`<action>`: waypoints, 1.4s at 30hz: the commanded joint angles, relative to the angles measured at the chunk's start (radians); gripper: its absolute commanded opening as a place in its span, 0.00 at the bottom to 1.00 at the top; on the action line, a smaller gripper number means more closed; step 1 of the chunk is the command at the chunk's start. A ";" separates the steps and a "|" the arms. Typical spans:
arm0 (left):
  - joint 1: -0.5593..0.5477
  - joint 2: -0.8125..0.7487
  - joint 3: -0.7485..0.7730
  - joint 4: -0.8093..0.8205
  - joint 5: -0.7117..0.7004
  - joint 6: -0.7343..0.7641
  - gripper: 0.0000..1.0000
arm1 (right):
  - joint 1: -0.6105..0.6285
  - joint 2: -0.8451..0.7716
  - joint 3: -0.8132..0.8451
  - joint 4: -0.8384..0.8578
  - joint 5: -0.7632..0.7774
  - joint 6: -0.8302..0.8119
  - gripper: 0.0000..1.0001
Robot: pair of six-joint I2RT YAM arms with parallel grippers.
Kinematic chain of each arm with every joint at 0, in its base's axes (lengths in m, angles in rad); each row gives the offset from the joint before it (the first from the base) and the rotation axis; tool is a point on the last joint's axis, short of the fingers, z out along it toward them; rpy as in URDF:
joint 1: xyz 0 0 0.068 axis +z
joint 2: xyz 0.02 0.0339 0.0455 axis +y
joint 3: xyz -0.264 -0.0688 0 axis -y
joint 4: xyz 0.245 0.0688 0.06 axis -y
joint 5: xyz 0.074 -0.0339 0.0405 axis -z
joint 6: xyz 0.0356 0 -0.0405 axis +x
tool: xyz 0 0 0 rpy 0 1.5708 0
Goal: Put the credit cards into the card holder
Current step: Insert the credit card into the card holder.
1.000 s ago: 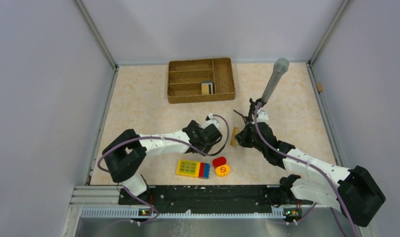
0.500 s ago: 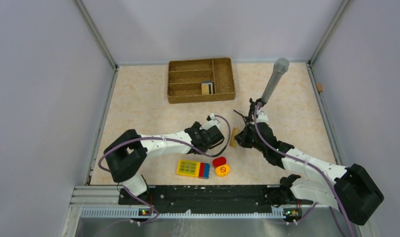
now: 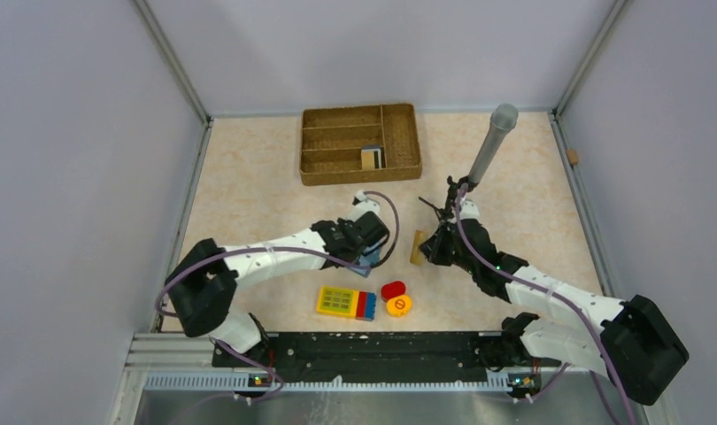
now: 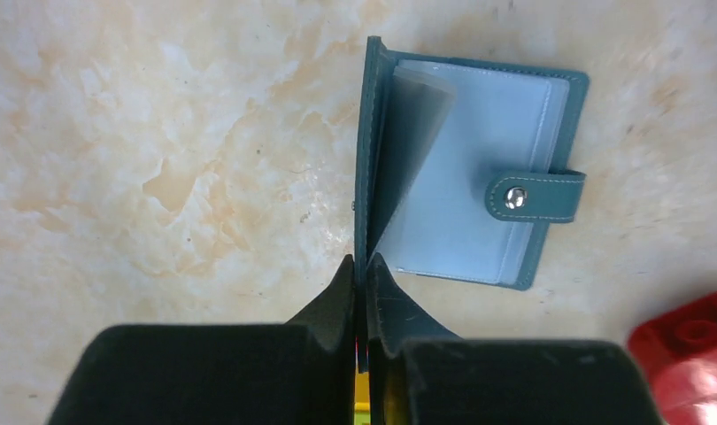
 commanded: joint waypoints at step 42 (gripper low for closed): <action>0.184 -0.345 -0.197 0.285 0.437 -0.271 0.00 | 0.051 0.366 0.239 -0.023 -0.036 0.158 0.00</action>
